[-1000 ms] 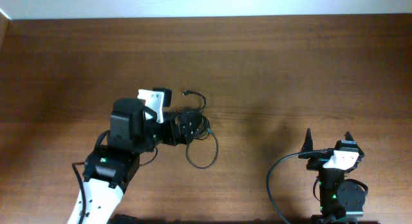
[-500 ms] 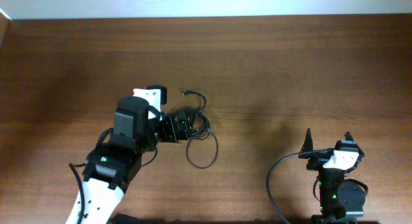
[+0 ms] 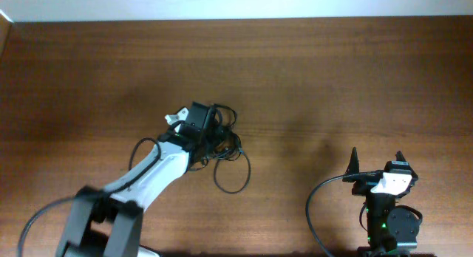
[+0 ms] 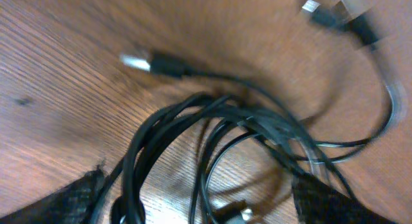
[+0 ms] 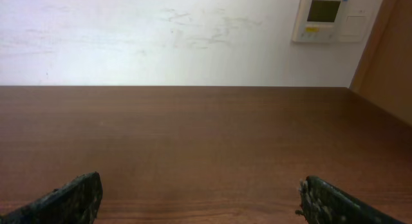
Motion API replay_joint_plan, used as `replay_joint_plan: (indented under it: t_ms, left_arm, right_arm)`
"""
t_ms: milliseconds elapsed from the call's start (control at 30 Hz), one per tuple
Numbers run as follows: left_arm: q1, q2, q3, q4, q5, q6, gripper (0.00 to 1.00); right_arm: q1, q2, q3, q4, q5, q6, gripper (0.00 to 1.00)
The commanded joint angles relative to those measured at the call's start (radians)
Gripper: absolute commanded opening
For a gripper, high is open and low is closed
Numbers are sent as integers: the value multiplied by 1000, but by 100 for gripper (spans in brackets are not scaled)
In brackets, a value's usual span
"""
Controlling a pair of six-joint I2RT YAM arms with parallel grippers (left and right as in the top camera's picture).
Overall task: Untangle cables
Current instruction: 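Lift the grasped cable bundle with the left gripper and hold it up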
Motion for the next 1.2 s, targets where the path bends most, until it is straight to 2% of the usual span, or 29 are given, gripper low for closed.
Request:
replay_joint_plan:
  t_ms: [0, 67, 133, 167, 267, 400, 667, 767, 867, 1167]
  left_arm:
    - [-3, 79, 10, 1, 67, -30, 64]
    - [-3, 91, 10, -11, 68, -30, 53]
    - [-2, 92, 10, -30, 63, -24, 10]
    - [-2, 92, 10, -29, 64, 1, 0]
    - [-2, 89, 10, -32, 77, 55, 0]
    - [-2, 69, 10, -25, 142, 56, 0]
    - [-2, 66, 17, -26, 144, 58, 0]
    - [-2, 43, 69, -61, 169, 180, 0]
    - [-2, 22, 196, -177, 169, 315, 0]
    - [-3, 22, 237, -230, 169, 345, 0]
  right_arm:
    - [-7, -4, -5, -8, 16, 7, 99]
    - [-7, -4, -5, -8, 16, 7, 99]
    - [-7, -4, -5, -8, 16, 7, 99]
    - [-7, -4, -5, -8, 16, 7, 99]
    - [-7, -4, -5, -8, 16, 7, 98]
    - [-7, -4, -5, -8, 16, 7, 99]
    - [-7, -4, -5, -8, 16, 7, 98]
    - [-7, -4, -5, -8, 16, 7, 99]
    - [-7, -4, -5, -8, 16, 7, 99]
    - [-7, -4, -5, -8, 16, 7, 98]
